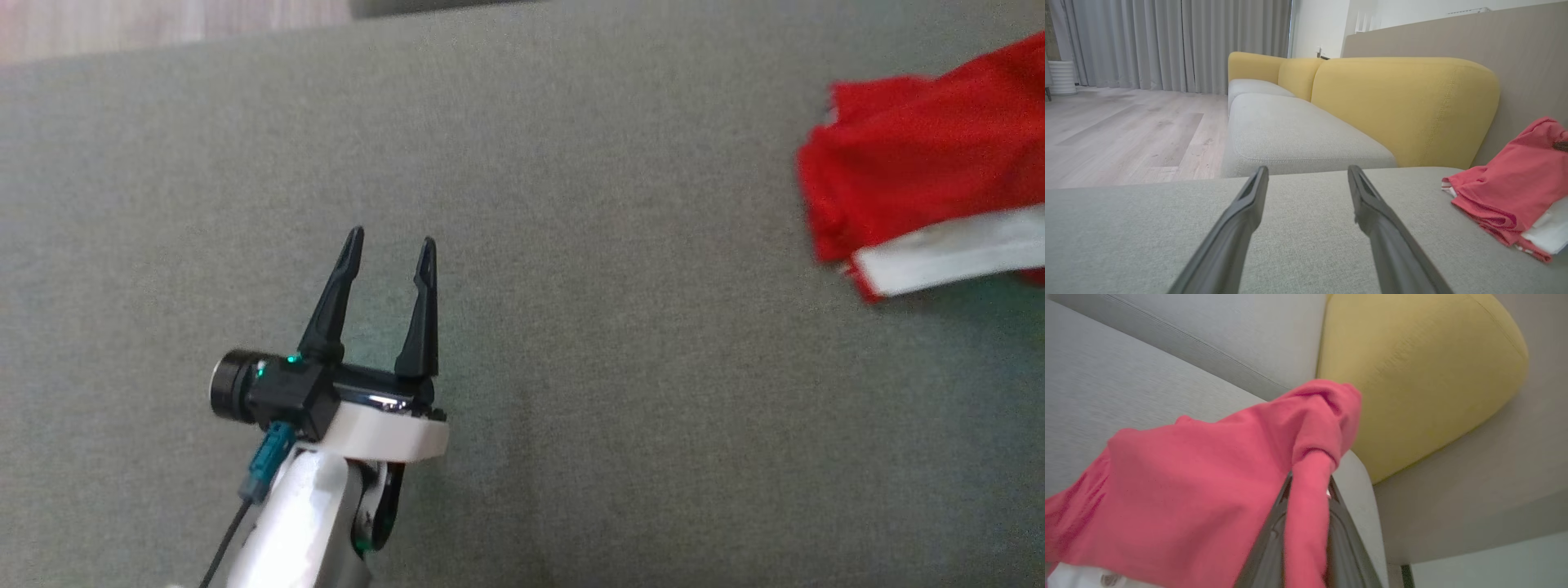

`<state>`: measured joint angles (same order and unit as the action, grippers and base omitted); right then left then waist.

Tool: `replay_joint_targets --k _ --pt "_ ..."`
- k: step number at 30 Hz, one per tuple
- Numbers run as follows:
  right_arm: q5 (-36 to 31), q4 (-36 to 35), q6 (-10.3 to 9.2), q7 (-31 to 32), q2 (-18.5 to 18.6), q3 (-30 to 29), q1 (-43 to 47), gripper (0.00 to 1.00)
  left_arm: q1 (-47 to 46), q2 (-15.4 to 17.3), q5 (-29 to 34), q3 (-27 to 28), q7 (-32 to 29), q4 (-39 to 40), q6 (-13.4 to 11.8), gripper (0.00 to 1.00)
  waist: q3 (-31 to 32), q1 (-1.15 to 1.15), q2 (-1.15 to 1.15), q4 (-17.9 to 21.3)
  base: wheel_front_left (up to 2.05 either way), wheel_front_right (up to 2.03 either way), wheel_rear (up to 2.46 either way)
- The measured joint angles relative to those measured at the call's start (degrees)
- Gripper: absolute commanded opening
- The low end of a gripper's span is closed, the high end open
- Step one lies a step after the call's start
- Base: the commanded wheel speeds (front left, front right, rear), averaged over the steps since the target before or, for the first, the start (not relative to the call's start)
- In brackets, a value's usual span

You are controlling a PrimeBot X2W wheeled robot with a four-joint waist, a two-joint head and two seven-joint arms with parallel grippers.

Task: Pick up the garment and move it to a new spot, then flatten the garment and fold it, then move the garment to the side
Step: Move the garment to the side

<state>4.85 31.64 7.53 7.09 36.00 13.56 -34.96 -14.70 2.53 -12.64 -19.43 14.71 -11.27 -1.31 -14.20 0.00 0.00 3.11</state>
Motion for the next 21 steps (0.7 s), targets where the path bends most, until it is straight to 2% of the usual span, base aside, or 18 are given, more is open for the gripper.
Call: replay_joint_targets --k 4,15,16,17,18,21 --pt "-2.02 1.08 0.0 1.62 2.23 -3.28 -1.76 0.0 -1.65 -0.02 0.55 0.24 0.0 -0.02 0.35 1.0 -3.26 0.01 0.0 0.18 0.0 0.0 0.0" --pt "-5.47 3.85 0.01 3.86 2.67 -12.54 -2.11 0.0 -3.88 -0.09 0.54 1.04 0.0 -0.09 0.89 1.0 -8.0 0.01 0.0 -1.27 0.0 0.0 0.0" --pt "-5.88 3.8 0.01 3.86 2.55 -13.08 -2.1 0.08 -3.88 -0.09 0.54 1.15 0.0 -0.1 0.89 1.0 -8.07 0.0 0.0 -1.34 0.0 0.0 0.0" --pt "-6.34 3.69 0.01 3.86 2.33 -13.56 -2.1 0.94 -3.88 -0.09 0.54 1.24 0.0 -0.15 0.9 1.0 -8.06 0.01 0.0 -1.36 0.0 0.0 0.0" --pt "-6.66 3.53 0.01 3.87 1.92 -14.3 -2.09 1.0 -3.88 -0.09 0.53 1.34 0.0 -0.26 0.9 1.0 -7.99 0.0 0.0 -1.36 0.0 0.0 0.0" --pt "-8.17 2.14 0.01 4.01 0.51 -16.83 -2.04 1.0 -3.92 -0.1 0.59 1.69 0.0 -0.97 1.41 1.0 -7.36 0.0 0.0 -1.25 0.0 0.0 0.0"
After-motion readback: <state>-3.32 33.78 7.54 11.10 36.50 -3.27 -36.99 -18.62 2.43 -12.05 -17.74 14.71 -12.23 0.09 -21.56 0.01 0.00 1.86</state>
